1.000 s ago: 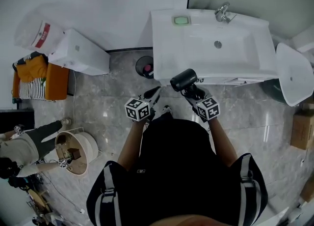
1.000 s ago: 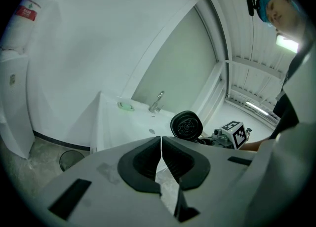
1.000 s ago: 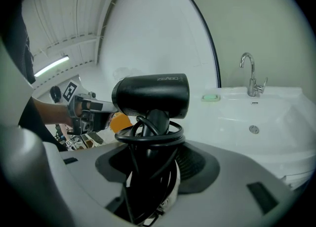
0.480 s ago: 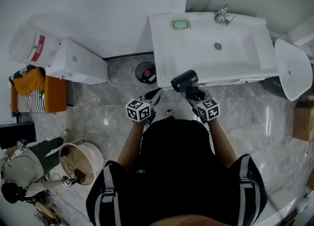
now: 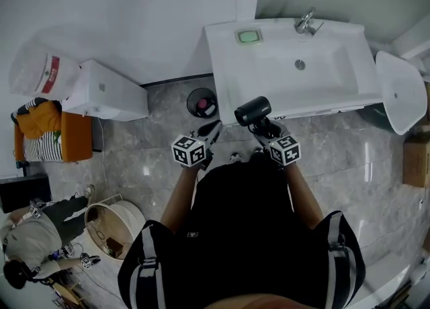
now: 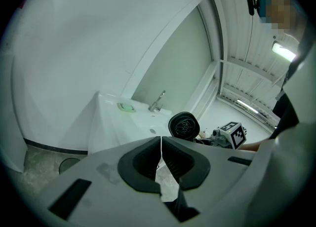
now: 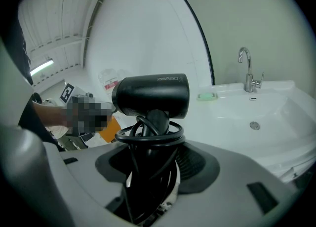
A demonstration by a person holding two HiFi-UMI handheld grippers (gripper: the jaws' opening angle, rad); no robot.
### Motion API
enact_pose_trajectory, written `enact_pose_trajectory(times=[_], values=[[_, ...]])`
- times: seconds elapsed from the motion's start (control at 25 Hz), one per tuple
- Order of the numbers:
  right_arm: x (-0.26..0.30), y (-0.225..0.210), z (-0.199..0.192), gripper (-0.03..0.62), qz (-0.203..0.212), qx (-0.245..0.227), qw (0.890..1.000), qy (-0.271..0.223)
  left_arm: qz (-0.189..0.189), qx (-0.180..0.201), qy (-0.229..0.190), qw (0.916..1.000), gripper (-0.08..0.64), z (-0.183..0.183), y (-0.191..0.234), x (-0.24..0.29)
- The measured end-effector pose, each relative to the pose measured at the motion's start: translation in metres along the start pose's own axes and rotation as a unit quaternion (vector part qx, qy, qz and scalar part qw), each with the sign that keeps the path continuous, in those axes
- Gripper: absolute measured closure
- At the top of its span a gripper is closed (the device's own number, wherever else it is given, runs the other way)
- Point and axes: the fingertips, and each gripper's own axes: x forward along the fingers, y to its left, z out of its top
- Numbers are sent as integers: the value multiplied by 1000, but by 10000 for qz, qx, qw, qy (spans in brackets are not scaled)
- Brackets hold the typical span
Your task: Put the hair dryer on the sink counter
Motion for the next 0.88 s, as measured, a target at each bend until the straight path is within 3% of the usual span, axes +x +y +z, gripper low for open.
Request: enact_pose_trajectory(times=[0.88], values=[[30, -44, 27, 304, 87, 211, 9997, 106, 204, -173, 45, 9996, 541, 22, 20, 28]])
